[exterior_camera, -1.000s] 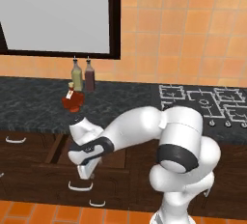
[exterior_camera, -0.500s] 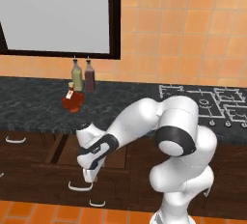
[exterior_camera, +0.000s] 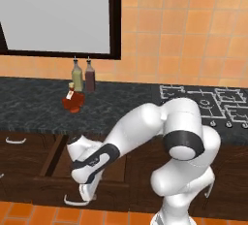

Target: Pick the ladle from the drawer and place it on the counter.

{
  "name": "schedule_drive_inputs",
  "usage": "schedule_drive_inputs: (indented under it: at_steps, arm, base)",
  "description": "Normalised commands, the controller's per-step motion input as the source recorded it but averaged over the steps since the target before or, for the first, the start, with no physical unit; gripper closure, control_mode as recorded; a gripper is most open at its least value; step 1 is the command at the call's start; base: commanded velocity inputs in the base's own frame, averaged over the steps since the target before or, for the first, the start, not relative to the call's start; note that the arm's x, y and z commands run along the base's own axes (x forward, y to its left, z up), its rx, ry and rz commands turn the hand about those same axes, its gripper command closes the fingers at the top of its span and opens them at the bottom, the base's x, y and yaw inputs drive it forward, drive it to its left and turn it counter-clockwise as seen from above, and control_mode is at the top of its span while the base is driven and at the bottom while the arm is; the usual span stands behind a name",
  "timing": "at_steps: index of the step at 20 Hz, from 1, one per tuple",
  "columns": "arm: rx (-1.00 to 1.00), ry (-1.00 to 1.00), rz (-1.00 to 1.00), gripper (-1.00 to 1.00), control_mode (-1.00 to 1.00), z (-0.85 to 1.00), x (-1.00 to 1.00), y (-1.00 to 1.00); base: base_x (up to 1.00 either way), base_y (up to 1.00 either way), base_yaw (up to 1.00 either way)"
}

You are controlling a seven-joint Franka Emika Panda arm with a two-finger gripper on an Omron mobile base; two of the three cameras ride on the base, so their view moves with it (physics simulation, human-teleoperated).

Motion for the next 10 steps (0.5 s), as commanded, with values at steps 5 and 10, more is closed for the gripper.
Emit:
schedule_drive_inputs:
  at_steps: [5, 10]
  arm:
    - [0.00, -0.01, 0.11, -1.00, -1.00, 0.03, -1.00, 0.00]
    - [0.06, -0.16, 0.07, -1.00, -1.00, 0.81, -0.88, 0.00]
  base:
    - [0.00, 0.00, 0.00]
    - [0.00, 0.00, 0.00]
